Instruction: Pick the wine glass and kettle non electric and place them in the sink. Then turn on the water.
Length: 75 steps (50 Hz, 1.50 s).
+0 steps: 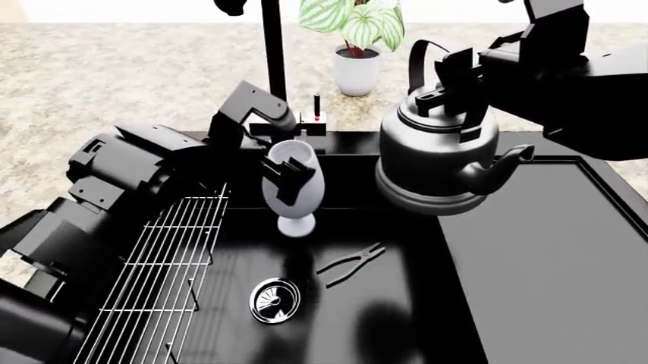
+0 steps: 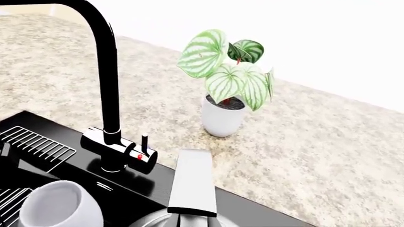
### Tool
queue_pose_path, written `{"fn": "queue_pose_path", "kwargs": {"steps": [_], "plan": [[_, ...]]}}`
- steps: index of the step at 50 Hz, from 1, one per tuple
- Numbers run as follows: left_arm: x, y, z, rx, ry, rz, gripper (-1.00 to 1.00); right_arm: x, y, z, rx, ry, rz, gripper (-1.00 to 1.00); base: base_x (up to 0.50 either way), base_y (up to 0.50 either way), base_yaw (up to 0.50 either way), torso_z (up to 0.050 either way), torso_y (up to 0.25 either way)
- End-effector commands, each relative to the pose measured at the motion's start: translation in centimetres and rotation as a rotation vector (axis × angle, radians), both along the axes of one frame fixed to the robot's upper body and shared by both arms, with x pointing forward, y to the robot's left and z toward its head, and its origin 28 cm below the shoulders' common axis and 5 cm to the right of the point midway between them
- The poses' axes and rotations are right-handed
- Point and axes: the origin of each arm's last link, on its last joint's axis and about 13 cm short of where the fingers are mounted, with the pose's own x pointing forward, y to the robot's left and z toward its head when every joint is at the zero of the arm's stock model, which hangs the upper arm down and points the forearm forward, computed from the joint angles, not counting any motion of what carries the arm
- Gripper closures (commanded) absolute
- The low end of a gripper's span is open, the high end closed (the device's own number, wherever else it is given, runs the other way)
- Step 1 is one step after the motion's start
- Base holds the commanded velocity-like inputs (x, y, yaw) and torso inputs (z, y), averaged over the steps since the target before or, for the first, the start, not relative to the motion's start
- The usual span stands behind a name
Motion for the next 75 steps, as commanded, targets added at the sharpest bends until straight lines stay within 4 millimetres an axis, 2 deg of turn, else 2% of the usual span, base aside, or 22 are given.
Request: {"fn": "queue_pose_path", "kwargs": {"steps": [1,38,71,72,75], "plan": [[0.3,-0.5,-0.6,-0.033,0.010,0.007,1.00,0.0,-0.1,0.6,-0.006,-0.041,-0.016,1.00,0.00,0.00,0.00,0.000,0.000],[0.8,-0.5,-3.8,-0.014,0.066,-0.004,1.00,0.3,-0.2,0.0,0.002,-0.031,-0.017,1.00,0.00,0.00,0.00,0.001,0.001],[0.5,-0.8,-5.0,0.002,0.098,-0.031,1.00,0.3,-0.3,0.0,0.005,-0.031,-0.022,1.00,0.00,0.00,0.00,0.000,0.001],[0.4,-0.8,-5.0,0.000,0.102,-0.036,-1.00,0.3,-0.4,0.0,0.006,-0.031,-0.022,1.00,0.00,0.00,0.00,0.000,0.000],[0.4,-0.7,-5.0,-0.001,0.107,-0.044,-1.00,0.2,-0.4,0.0,0.006,-0.031,-0.022,1.00,0.00,0.00,0.00,0.000,0.000]]}}
